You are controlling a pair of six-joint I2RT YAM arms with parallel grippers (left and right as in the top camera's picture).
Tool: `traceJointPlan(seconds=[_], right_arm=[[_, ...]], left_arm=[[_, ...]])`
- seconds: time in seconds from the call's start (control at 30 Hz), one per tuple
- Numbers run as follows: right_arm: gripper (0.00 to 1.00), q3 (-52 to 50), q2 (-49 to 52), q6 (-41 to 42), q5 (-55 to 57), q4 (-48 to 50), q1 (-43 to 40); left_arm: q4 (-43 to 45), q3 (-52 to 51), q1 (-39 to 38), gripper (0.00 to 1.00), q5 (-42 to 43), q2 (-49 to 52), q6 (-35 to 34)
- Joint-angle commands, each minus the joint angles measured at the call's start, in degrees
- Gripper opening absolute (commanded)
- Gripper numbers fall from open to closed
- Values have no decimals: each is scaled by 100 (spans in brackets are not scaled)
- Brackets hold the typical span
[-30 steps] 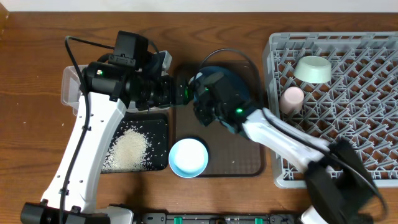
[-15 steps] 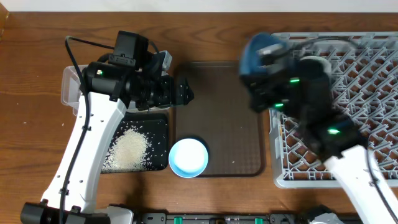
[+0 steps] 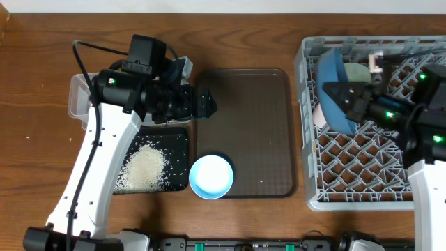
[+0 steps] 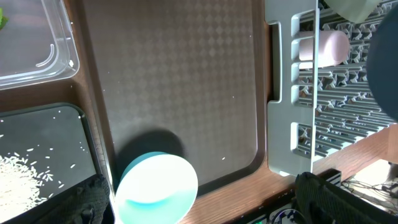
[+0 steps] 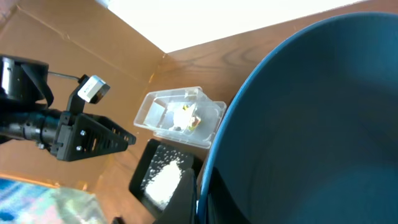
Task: Sort waste into correct bins and load items into the dishwasher rack
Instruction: 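Lift the teal plate and carry it right into the rack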
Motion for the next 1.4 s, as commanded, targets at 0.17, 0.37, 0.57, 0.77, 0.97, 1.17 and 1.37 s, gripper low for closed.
traceJointPlan(seconds=[0.17,0.37,0.57,0.77,0.97,1.17,1.37], right_arm=[[1,-756,70,-586,-1014,-44,-782],[1,-1226,70,-588,-1056,7,-1436],[1,-1493,70,-601,-1054,7,-1888],[1,-1679,70,-732,-1349,151,-2107],[1,-1676,70,90,-2706,1145,-2306],[1,-1707,70,146,-2682,1180,-2634],[1,-1980,70,138,-2374,1185,-2898]], left_arm=[[-13,-31,20,98,-52,7,50],[-13,-31,20,98,-52,7,50],[-13,-31,17,98,-52,7,50],[-13,-31,20,98,-52,7,50],[-13,-31,20,98,-52,7,50],[-13,-31,20,98,-52,7,50],[-13,-31,20,98,-52,7,50]])
